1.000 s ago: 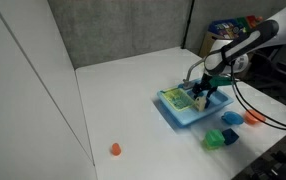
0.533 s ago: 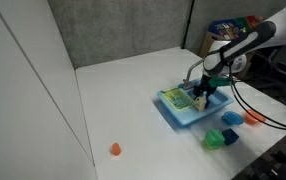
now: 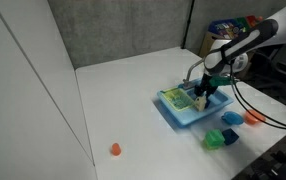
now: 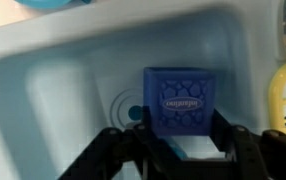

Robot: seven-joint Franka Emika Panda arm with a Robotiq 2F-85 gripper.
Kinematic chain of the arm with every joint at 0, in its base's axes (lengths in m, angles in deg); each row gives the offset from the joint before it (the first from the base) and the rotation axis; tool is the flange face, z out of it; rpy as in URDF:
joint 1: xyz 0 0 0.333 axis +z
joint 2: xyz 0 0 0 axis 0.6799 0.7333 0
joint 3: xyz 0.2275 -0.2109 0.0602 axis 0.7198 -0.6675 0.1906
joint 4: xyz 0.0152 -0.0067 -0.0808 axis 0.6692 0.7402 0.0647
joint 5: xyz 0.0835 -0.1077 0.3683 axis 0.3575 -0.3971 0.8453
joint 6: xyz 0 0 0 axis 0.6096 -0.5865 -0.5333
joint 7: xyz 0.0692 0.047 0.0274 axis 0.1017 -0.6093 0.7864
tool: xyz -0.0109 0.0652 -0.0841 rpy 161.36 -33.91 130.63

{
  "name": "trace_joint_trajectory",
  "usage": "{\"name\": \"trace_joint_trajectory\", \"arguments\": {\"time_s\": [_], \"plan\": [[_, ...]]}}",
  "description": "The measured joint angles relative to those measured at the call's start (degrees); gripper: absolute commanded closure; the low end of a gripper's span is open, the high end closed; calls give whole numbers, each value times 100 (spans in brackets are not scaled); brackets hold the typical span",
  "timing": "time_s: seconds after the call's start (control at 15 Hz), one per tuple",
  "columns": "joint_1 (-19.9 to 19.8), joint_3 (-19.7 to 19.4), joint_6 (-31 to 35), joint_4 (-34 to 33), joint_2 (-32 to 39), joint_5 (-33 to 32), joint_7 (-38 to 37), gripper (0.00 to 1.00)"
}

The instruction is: Pick up the blue block from the sink and put it on the blue block on the table

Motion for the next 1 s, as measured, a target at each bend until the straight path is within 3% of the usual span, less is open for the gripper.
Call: {"name": "trace_joint_trajectory", "arguments": {"time_s": [1.0], "plan": [[-2, -226, 0, 1680, -1667, 178, -54, 69]]}}
